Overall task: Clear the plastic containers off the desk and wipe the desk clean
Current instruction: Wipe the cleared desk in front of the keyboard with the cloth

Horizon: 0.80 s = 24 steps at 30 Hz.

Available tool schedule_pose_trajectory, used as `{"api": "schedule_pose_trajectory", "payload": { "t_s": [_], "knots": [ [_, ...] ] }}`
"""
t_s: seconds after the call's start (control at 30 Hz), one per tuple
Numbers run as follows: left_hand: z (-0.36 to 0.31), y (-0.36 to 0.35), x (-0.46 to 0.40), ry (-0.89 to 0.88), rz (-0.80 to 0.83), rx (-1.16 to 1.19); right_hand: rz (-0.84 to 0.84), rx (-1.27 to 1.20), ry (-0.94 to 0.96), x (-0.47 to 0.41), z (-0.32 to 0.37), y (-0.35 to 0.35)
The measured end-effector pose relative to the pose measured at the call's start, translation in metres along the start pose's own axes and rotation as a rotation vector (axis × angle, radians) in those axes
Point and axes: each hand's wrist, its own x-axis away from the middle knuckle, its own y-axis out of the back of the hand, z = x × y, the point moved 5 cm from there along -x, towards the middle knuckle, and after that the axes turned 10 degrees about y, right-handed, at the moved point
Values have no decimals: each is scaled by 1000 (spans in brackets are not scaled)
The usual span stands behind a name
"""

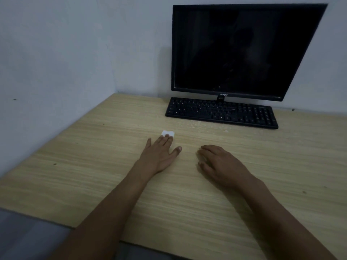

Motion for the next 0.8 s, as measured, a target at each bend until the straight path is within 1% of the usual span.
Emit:
{"api": "schedule_pose_trajectory", "payload": {
  "t_s": [0.2,0.37,0.47,0.53,0.7,0.8],
  "knots": [
    [-39,-5,-5,-80,22,0,-46,41,-38,19,-19,1],
    [-70,-22,35,-266,19,-44,-151,37,-18,21,-18,1],
    [-72,-27,50,-334,3,-84,-203,28,-8,22,-15,4],
    [-68,-25,46,-323,4,-99,-215,34,-7,23,-13,7],
    [-66,-16,14,-204,15,-61,-200,40,-30,25,-15,6],
    [-72,-16,9,-209,33,-46,-200,32,-67,25,-15,7]
  ]
}}
